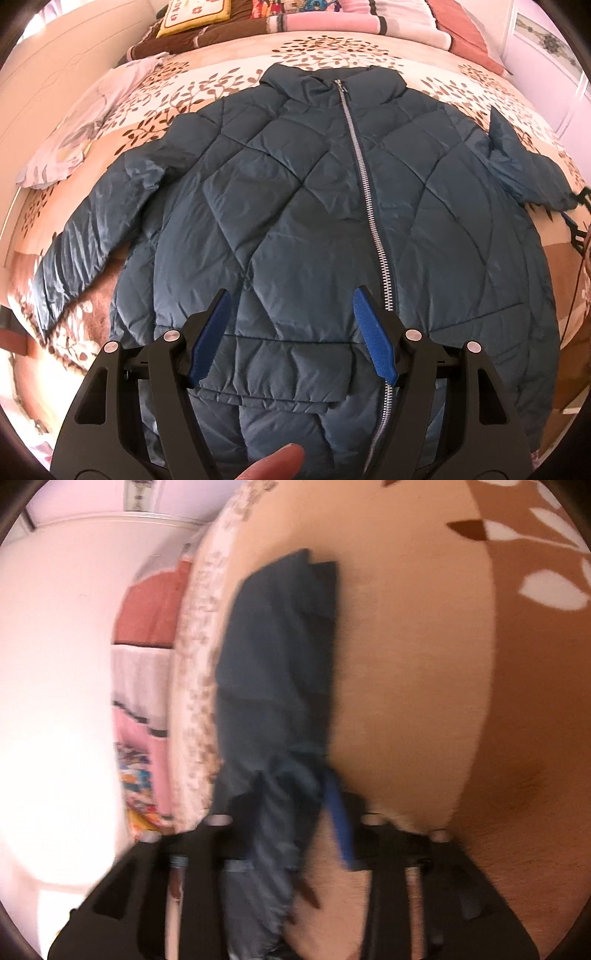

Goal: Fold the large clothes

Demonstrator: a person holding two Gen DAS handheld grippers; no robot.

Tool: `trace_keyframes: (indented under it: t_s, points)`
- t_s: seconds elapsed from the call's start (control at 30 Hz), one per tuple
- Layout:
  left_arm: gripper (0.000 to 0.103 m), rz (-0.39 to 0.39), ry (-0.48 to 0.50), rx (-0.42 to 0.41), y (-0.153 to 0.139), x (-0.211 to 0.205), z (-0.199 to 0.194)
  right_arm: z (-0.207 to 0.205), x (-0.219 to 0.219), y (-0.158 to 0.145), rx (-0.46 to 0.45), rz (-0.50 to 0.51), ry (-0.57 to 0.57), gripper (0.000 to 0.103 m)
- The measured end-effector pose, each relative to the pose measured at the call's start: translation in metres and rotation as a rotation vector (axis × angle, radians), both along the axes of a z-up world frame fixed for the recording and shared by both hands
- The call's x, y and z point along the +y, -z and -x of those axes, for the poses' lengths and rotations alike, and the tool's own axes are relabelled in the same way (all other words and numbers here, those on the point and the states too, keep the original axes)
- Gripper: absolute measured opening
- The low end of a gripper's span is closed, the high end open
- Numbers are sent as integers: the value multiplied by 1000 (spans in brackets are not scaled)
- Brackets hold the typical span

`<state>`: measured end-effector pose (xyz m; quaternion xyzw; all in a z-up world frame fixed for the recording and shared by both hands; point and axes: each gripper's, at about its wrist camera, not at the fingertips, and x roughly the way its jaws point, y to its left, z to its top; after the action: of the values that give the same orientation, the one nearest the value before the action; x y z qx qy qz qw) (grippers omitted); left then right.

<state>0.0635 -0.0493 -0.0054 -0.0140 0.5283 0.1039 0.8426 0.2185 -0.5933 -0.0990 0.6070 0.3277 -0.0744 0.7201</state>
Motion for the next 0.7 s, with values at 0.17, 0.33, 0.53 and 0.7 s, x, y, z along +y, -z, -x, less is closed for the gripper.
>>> trace_keyframes:
  t_s: [0.17,0.33,0.53,0.7]
  points:
    - [68,-3,13,17,5,-4,-4,-10,4,-6,9,90,-44,64]
    - [68,-3,16,12,5,-5,-3,-22,6,-5,40,161,-47,38]
    - [68,0,3,-9,-2,0,1,-16,12,-18,-36,208,-85,7]
    - [68,9,2,-45,-11,2,8,-4,41,-76,-188,361,-191,6]
